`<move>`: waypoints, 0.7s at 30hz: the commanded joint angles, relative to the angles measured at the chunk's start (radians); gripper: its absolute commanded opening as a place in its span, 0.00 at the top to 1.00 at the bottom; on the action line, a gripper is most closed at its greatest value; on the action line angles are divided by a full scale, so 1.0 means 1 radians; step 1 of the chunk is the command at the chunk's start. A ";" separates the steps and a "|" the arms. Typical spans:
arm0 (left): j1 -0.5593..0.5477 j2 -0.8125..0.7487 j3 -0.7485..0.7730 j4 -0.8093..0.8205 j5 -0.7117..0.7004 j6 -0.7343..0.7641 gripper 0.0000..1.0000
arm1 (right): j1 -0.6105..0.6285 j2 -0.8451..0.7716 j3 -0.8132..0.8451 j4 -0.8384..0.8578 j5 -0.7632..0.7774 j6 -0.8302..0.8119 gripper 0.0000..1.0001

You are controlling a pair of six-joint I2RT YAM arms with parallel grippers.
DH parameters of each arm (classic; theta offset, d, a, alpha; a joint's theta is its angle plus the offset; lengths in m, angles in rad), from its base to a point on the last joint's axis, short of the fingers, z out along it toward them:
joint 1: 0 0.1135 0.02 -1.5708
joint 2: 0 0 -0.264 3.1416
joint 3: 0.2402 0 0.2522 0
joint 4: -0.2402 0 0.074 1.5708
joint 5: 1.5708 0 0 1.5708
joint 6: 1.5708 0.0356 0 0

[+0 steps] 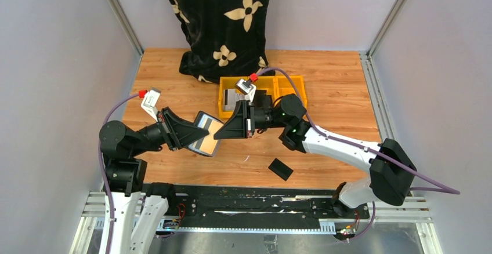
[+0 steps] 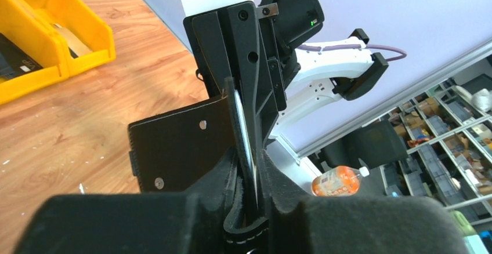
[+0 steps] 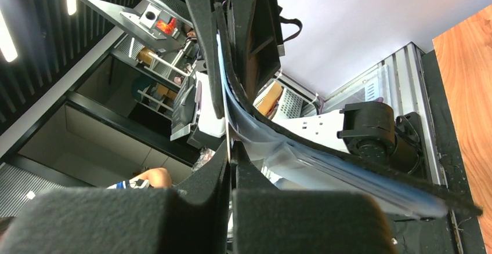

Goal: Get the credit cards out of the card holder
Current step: Remove the credit card from the card holder.

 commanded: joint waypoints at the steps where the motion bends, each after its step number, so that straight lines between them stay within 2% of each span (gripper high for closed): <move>1: 0.000 -0.001 0.005 0.111 0.017 -0.070 0.87 | 0.013 -0.050 -0.051 0.096 0.012 0.020 1.00; 5: -0.001 0.001 0.007 0.133 0.004 -0.089 1.00 | 0.014 -0.067 -0.087 0.154 0.018 0.033 1.00; 8: 0.000 0.005 0.014 0.153 0.003 -0.103 1.00 | 0.014 -0.080 -0.098 0.162 0.015 0.031 1.00; 11: -0.001 0.011 0.025 0.161 -0.001 -0.119 1.00 | 0.016 -0.090 -0.108 0.169 0.009 0.029 0.93; 13: 0.000 0.010 0.027 0.162 -0.004 -0.122 1.00 | 0.019 -0.092 -0.109 0.177 0.022 0.030 0.80; 16: 0.000 0.008 0.021 0.159 -0.005 -0.127 1.00 | 0.029 -0.078 -0.099 0.212 0.035 0.033 0.69; 19: -0.001 0.009 0.024 0.156 -0.003 -0.128 1.00 | 0.034 -0.056 -0.081 0.233 0.039 0.043 0.68; 21: -0.001 0.010 0.028 0.155 -0.001 -0.127 1.00 | 0.034 -0.046 -0.078 0.250 0.046 0.052 0.71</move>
